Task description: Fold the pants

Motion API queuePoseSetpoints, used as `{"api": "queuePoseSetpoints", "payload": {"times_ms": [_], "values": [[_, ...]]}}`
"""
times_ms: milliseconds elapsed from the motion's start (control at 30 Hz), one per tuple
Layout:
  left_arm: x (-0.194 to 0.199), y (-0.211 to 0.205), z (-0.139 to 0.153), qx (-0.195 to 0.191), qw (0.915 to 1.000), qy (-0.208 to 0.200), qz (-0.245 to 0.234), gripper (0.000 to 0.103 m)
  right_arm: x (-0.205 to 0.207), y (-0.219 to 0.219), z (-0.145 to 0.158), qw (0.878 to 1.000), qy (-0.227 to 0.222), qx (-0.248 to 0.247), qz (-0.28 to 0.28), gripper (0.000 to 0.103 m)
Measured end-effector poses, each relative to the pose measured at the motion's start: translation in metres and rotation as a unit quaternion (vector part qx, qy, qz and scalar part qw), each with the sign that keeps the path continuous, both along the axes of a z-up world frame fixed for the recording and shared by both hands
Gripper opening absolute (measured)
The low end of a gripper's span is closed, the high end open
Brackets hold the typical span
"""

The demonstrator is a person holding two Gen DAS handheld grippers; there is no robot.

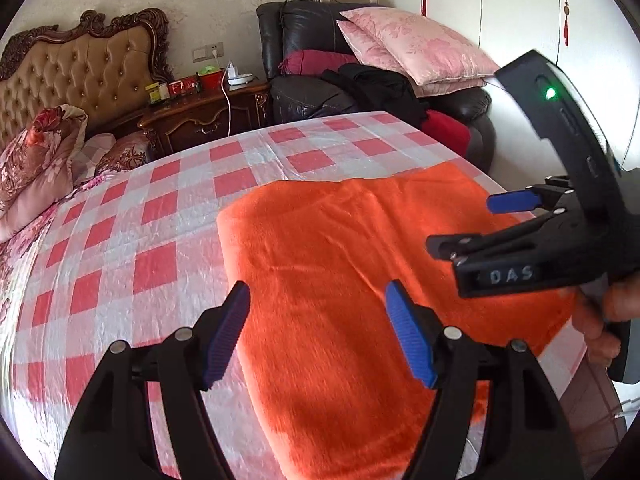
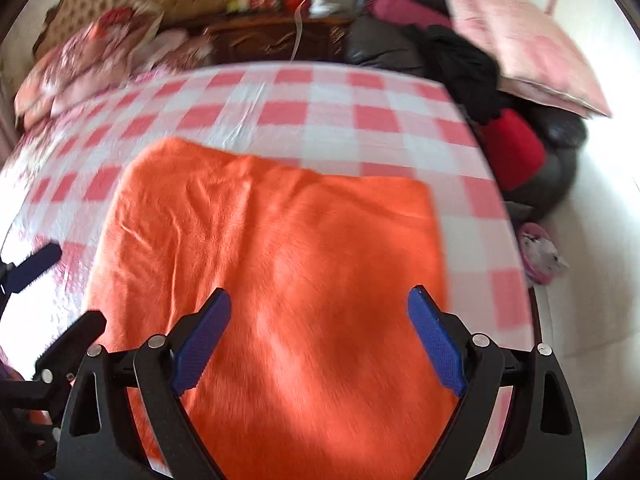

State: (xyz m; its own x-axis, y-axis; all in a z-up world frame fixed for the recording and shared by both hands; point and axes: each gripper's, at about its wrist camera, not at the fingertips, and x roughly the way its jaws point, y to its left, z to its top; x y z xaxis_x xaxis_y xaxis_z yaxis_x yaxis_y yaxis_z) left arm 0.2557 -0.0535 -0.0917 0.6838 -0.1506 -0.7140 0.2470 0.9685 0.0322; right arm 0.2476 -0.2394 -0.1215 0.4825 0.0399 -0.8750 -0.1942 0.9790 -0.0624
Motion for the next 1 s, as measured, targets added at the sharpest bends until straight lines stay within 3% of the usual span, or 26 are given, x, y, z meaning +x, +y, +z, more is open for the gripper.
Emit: {"api": "queuePoseSetpoints", "payload": {"times_ms": [100,200,300,433,500,567,633,733,833,1000], "values": [[0.031,0.004,-0.008,0.0,0.9997,0.021,-0.01,0.07,0.015,-0.004,-0.015,0.999,-0.005,-0.036,-0.012,0.086],[0.06,0.013,-0.031,0.044,0.9976,0.052,0.012,0.07,0.014,-0.022,-0.022,1.0,-0.013,0.006,-0.027,0.089],[0.076,0.034,-0.029,0.022,0.9973,0.048,0.052,0.07,0.005,-0.024,-0.014,0.999,-0.027,-0.006,-0.046,0.089],[0.093,0.029,-0.016,0.022,0.9992,0.012,0.029,0.07,0.017,-0.033,-0.002,0.997,-0.037,0.039,-0.057,0.09],[0.112,0.026,-0.023,0.014,0.999,0.034,0.028,0.07,0.028,-0.025,-0.003,0.998,-0.039,0.004,-0.048,0.09],[0.132,0.032,-0.037,0.028,0.9953,0.062,0.069,0.071,0.046,-0.028,-0.014,0.998,-0.019,-0.029,-0.059,0.091],[0.138,0.043,-0.04,0.0,0.9934,0.076,0.085,0.073,0.055,-0.046,-0.02,0.996,0.013,0.02,-0.087,0.091],[0.121,0.046,-0.023,-0.011,0.9945,0.049,0.092,0.072,0.042,-0.054,-0.004,0.993,-0.018,-0.004,-0.117,0.093],[0.079,0.04,-0.008,-0.029,0.9967,0.026,0.071,0.072,0.014,-0.054,0.01,0.994,-0.038,0.023,-0.102,0.093],[0.016,0.014,-0.029,0.017,0.9985,0.043,0.028,0.072,-0.026,-0.046,-0.012,0.995,-0.023,-0.028,-0.089,0.093]]}}
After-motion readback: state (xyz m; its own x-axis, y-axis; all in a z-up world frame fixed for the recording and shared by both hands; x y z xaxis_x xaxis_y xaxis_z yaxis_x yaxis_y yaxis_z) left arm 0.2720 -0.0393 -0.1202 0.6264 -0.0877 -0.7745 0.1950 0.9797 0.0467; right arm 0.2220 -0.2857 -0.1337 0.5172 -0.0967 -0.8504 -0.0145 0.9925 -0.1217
